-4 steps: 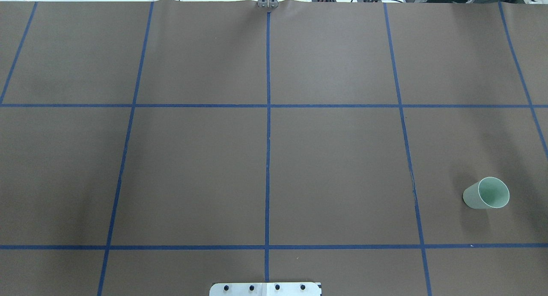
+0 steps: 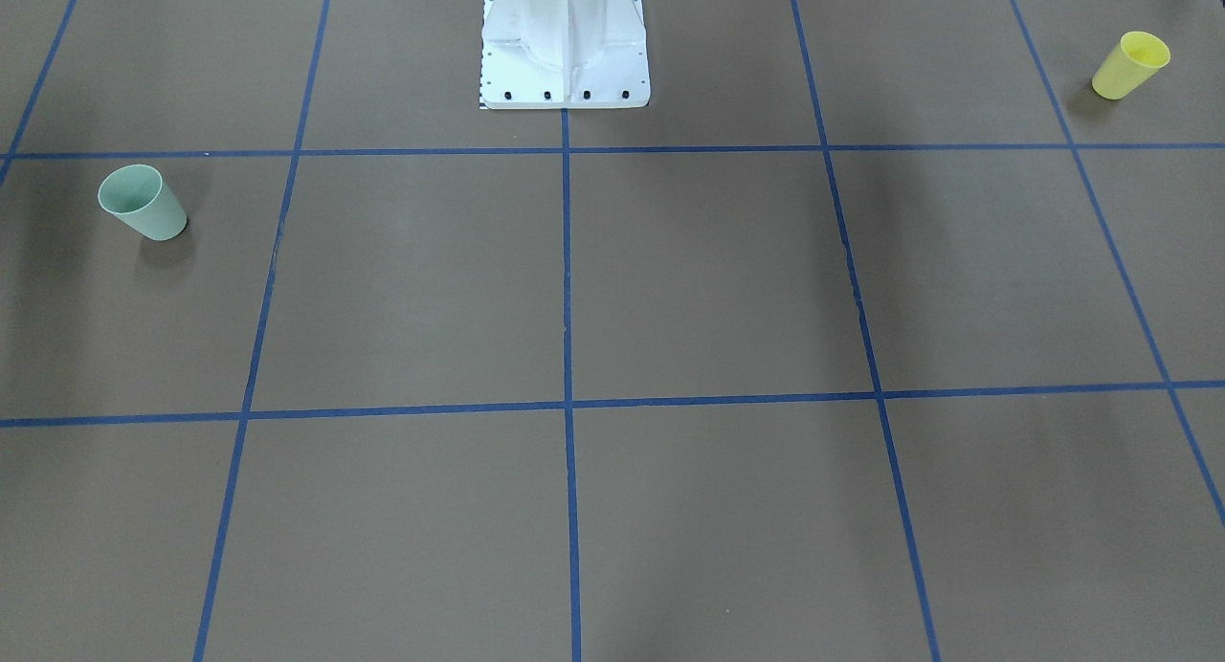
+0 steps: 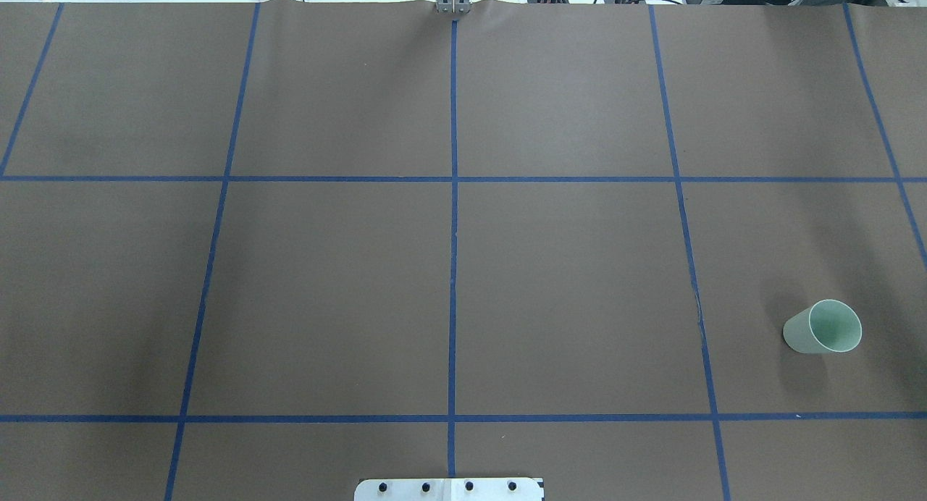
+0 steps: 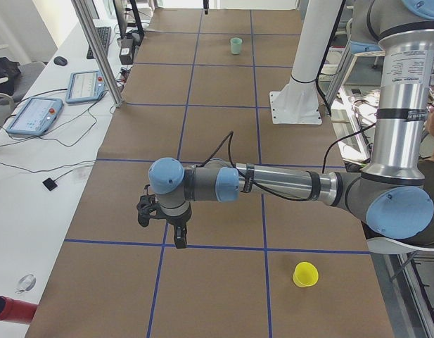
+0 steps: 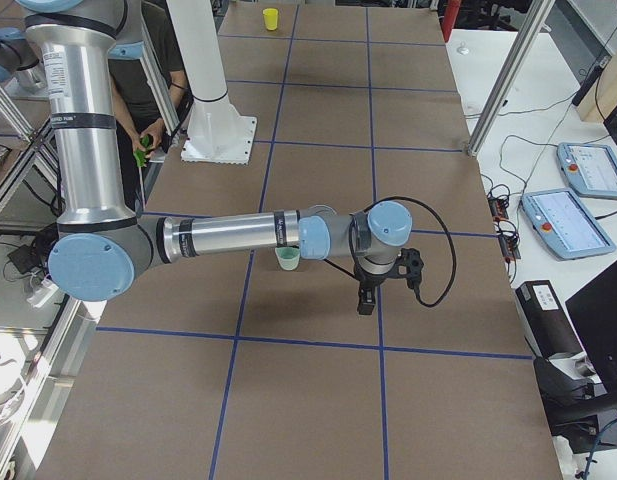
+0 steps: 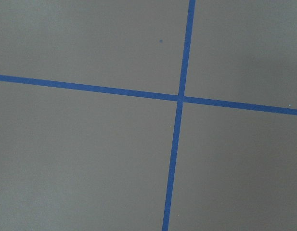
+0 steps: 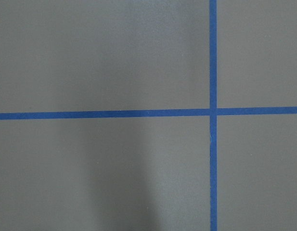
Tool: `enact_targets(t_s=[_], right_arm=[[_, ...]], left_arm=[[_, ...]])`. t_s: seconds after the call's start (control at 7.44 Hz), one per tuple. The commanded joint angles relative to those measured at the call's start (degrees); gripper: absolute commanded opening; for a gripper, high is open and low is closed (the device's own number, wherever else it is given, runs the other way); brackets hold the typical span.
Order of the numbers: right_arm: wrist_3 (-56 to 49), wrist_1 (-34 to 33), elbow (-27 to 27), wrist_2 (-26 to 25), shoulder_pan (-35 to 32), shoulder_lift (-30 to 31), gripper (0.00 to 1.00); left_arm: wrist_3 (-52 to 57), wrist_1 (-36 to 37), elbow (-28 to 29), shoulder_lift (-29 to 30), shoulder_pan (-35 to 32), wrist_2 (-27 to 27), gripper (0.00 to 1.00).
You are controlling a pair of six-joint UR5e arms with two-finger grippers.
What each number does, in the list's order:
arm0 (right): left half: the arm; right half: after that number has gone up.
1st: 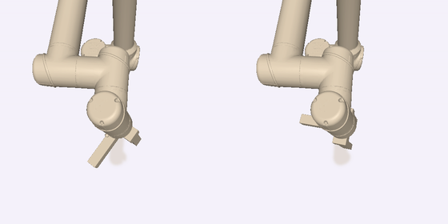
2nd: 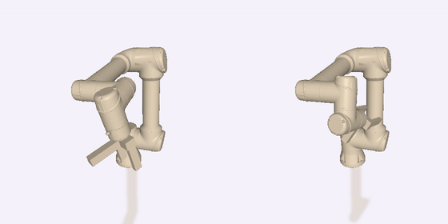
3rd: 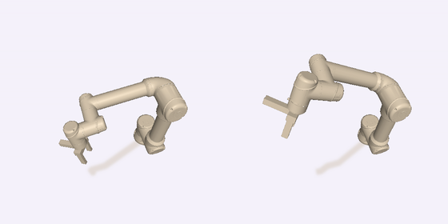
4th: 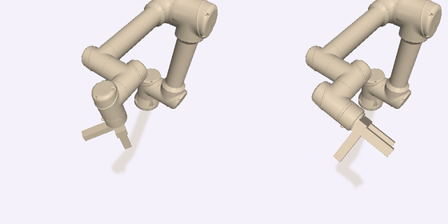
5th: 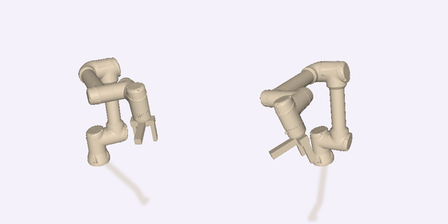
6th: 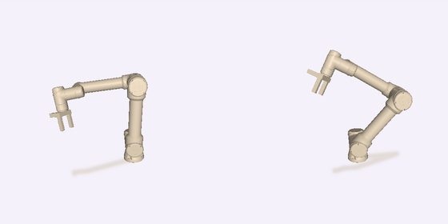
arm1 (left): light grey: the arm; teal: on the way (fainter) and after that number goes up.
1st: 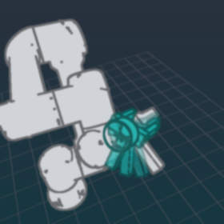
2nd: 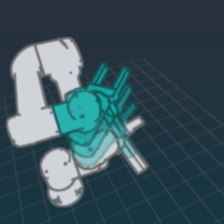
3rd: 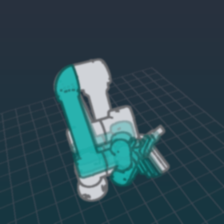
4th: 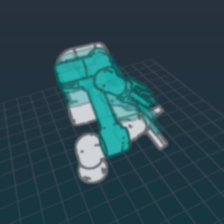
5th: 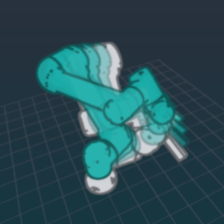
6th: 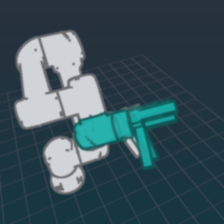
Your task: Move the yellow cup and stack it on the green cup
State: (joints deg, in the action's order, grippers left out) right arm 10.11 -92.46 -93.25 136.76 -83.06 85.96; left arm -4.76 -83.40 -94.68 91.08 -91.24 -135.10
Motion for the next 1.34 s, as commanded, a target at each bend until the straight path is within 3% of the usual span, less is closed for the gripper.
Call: enact_targets(t_s=[0.0, 0.54, 1.08, 1.21], right_arm=[[0.0, 0.0, 0.0, 0.0, 0.0, 0.0, 1.00], [0.0, 0.3, -0.3, 0.1, 0.0, -0.1, 1.00], [0.1, 3.6, -0.4, 0.3, 0.1, 0.1, 1.00], [0.1, 4.8, -0.4, 0.5, 0.1, 0.1, 1.00]], left_arm=[[0.0, -0.1, -0.2, -0.1, 0.0, 0.2, 1.00], [0.1, -0.2, -0.9, 0.0, 0.2, -0.1, 1.00], [-0.5, -0.2, -5.8, -2.1, 2.4, -0.2, 1.00], [-8.0, -0.3, -6.1, -2.1, 3.3, 0.0, 1.00]])
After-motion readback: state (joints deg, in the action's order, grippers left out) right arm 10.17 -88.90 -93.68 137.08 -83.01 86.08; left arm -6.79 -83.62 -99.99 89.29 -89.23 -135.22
